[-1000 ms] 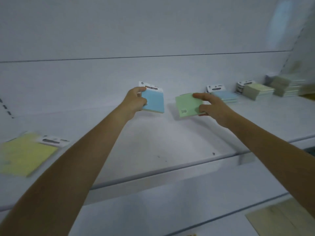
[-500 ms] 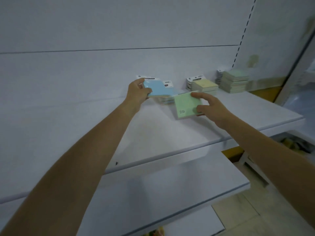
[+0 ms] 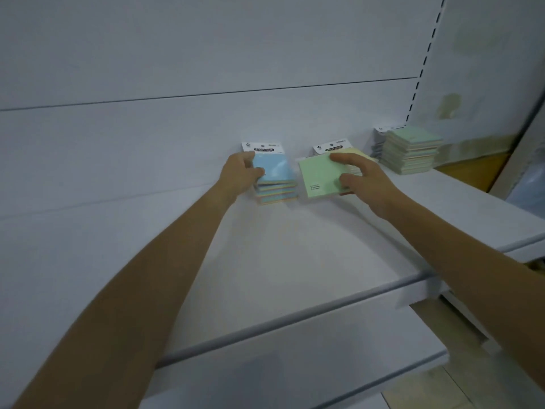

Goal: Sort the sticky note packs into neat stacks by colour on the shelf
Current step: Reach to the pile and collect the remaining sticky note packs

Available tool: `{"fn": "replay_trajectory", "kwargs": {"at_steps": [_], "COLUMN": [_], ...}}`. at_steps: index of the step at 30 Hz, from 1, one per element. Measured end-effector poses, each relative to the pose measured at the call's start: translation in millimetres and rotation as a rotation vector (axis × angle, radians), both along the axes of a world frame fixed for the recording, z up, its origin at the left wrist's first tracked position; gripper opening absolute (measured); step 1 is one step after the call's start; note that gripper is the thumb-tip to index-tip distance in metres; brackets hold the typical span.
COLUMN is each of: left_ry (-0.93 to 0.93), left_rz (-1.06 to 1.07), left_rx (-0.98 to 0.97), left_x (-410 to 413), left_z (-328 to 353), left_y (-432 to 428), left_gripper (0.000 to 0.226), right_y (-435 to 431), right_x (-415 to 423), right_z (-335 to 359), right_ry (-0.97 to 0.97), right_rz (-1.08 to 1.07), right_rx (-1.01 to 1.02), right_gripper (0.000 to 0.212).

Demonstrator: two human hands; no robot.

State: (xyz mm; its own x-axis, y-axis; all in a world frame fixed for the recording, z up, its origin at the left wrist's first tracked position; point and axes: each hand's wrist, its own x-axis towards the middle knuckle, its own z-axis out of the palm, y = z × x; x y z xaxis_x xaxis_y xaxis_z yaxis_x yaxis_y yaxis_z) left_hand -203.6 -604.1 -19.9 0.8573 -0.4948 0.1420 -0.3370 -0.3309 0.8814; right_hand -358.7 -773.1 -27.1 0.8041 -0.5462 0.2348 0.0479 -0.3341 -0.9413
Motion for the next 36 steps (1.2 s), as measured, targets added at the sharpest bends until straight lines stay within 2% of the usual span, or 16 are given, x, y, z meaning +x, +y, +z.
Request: {"fn": "replay_trajectory", "kwargs": {"at_steps": [5, 9, 12, 14, 18, 21, 29, 36], "left_ry": [-0.167, -0.436, -0.626, -0.681, -0.775, -0.773, -0.561, -0.483], "left_rz": [0.104, 0.207, 0.136, 0.069, -0.130, -0.244, -0.485, -0.495], "left_rx": [0.253, 0.241, 0.206, 0.222, 0.303, 0.343, 0.589, 0.597], "left_x": [3.6, -17.6, -44.1, -65.3, -105.5, -126.5, -149.4, -140.9], "left_z": [-7.8, -1.5, 5.9, 10.4, 9.8, 0.1, -31.6, -36.4], "left_y": [-14.5, -31.2, -62.4, -94.7, -160.7, -201.7, -246.2, -246.3], "left_gripper": [0.045, 0.038, 0.038, 0.031, 0.038, 0.034, 0.052, 0.056], "right_y": [-25.0, -60.2, -97.9, -125.5, -182.1, -214.6, -249.6, -249.5], "right_x": [16.4, 20.9, 13.3, 0.8, -18.6, -30.5, -24.0, -18.3], "right_z": [1.8, 13.9, 29.8, 40.3, 49.1, 52.3, 49.0, 26.5], "right_ry": [-0.020, -0.056, -0.106, -0.138, -0.158, -0.141, -0.131, -0.087], "right_rz": [0.098, 0.145, 0.117, 0.077, -0.016, -0.068, -0.114, -0.197], "right_rx": [-0.011, -0.051, -0.036, -0.032, -0.083, -0.106, -0.098, -0.245], "right_gripper": [0.047, 0.048, 0.048, 0.046, 0.043, 0.041, 0.040, 0.041]}}
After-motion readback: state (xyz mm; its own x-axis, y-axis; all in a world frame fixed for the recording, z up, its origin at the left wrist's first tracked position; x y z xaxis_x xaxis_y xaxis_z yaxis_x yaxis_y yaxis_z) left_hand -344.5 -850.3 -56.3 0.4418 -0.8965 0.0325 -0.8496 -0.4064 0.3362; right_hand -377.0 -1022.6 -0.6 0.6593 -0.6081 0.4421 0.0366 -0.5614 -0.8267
